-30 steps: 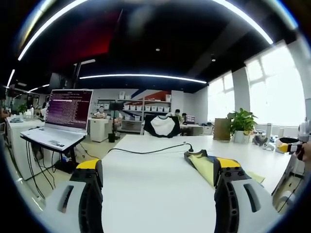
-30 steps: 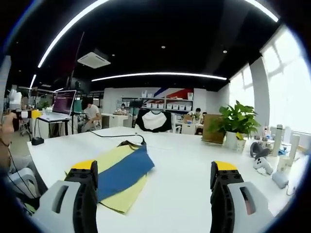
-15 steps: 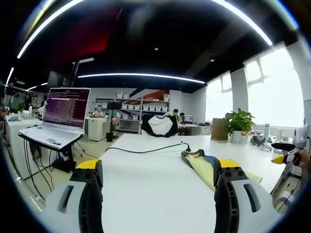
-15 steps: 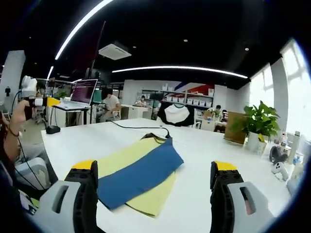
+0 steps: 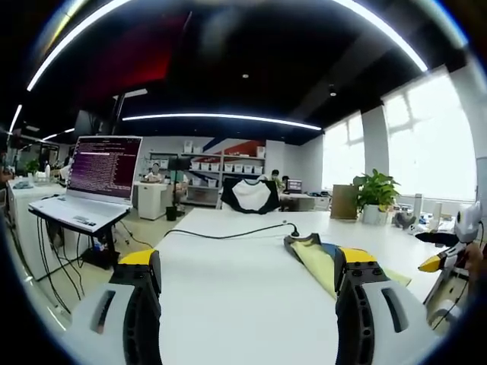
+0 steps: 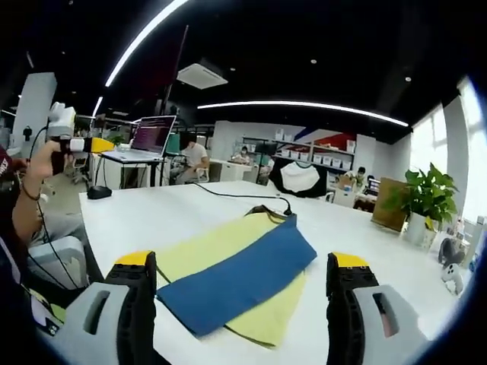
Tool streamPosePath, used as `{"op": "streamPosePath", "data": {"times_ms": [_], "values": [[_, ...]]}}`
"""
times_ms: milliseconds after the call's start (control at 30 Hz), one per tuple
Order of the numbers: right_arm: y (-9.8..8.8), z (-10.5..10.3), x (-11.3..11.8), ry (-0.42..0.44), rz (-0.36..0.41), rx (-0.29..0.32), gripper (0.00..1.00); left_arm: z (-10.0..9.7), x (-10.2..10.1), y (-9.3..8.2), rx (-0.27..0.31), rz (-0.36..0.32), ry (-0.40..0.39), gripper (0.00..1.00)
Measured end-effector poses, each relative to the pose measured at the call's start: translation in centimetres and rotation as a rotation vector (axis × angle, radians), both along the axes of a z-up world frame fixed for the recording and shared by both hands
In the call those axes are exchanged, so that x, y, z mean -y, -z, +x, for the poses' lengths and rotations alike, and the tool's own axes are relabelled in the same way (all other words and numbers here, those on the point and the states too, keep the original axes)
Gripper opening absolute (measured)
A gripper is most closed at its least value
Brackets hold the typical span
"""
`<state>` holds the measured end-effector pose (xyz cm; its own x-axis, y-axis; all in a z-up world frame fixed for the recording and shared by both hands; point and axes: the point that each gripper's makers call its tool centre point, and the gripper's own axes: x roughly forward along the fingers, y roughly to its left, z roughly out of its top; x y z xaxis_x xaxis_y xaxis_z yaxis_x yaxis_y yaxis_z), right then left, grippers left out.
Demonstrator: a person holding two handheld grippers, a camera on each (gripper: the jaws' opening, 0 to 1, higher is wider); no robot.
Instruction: Fold the garment on the visible template until the final outline fits inside the template.
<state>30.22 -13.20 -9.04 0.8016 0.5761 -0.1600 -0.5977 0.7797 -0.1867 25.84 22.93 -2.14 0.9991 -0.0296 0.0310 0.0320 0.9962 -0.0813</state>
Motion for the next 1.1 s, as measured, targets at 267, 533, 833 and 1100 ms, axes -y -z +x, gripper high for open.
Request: {"op": "streamPosePath", "data": {"times_ms": [267,533,833,1100], "values": [[2.3,-0.1,-2.0,-0.048,-0.027,-0.068,0.93,-0.1,-0.2,-0.1,0.003,-0.001,-0.004,1.0],[4.3,-0.1,-3.2,-0.083,-0.057,-0.118,0.91,0.0,-0.2,0.1,-0.003,-0.003,-0.002,1.0],[7.4,0.1,-4.1,-0.141,-0.089,-0.193,0.8,0.2,0.0,0.3,-0.015,-0.002,0.006,1.0],[9.0,0.5,-4.4,-0.159,-0.081,-0.233,0.67,0.0,0.0,-0.2,-0.001,-0.003,0.008,1.0]]}}
